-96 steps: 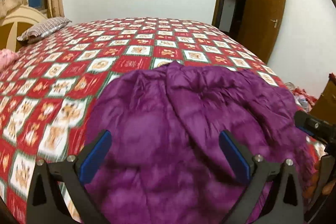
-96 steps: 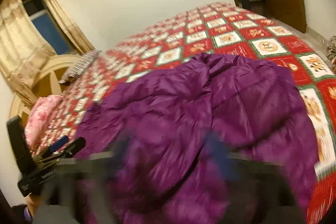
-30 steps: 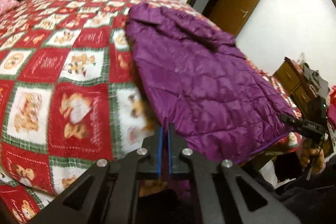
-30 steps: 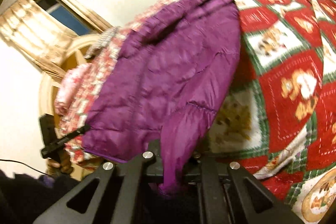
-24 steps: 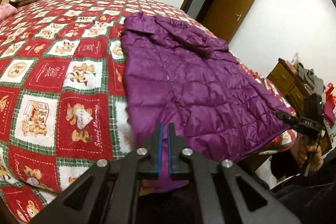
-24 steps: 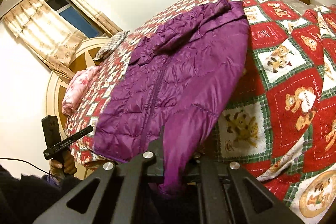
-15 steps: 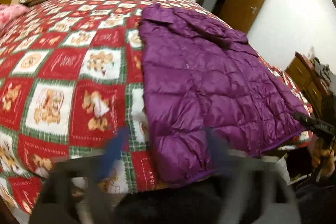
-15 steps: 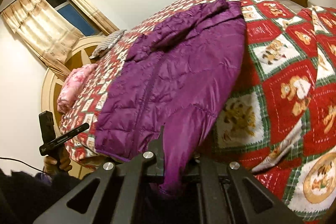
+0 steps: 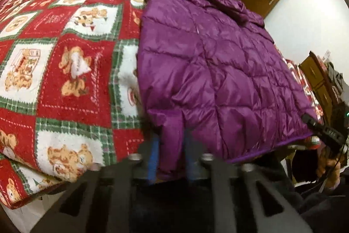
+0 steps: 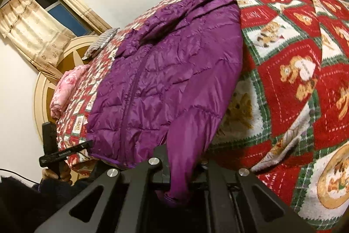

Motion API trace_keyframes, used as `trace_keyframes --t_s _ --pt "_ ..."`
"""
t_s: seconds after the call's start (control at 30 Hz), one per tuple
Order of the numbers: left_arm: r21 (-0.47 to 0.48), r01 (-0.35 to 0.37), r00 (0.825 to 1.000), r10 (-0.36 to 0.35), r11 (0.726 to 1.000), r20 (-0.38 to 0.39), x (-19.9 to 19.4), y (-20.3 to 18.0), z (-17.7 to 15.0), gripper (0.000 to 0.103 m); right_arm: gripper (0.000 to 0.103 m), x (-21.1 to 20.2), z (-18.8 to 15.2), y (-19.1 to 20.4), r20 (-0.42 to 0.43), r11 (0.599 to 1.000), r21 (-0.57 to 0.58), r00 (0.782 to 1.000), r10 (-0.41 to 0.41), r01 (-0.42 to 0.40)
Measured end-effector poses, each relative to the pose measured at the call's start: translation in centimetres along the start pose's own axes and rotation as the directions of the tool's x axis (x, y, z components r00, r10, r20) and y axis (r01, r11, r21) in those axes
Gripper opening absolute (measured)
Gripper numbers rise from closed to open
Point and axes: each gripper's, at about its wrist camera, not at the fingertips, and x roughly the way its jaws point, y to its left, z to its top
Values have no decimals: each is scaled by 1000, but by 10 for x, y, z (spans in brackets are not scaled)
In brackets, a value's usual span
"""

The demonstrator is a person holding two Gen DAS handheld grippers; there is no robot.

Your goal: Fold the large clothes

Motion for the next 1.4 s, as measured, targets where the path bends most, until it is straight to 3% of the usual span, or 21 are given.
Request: trace_keyframes --t_s 0.17,0.3,0.4,0.63,0.83,0.93,1.03,1.17,1.3,1.4 --pt "27 41 997 -43 999 57 -16 -4 1 5 5 -2 0 -2 16 997 19 998 68 -68" --pt "88 121 979 -134 989 152 -47 -16 7 4 4 -17 9 7 57 988 8 987 152 -152" --pt "127 156 961 -181 980 210 -73 -22 13 4 4 -29 14 14 88 976 6 972 216 -217" --pt "181 277 896 -322 944 306 -130 -29 20 4 4 -64 19 27 149 943 -12 931 332 -334" --pt "251 295 854 -372 922 363 -176 -37 31 5 4 -113 31 44 215 926 -63 901 378 -373" --pt "288 262 846 -363 921 390 -193 -44 56 6 4 -134 54 57 254 925 -115 889 381 -363" --pt "282 226 848 -330 933 414 -193 -48 98 10 4 -138 94 66 286 924 -153 879 381 -351" --pt "203 173 880 -244 964 409 -168 -48 157 11 4 -111 156 68 301 936 -151 888 349 -317" --pt "111 84 925 -119 990 362 -95 -48 230 11 4 -45 227 55 283 970 -103 929 241 -220" --pt "113 -24 946 -14 993 323 -35 -53 264 11 4 9 264 36 260 987 -48 952 163 -156"
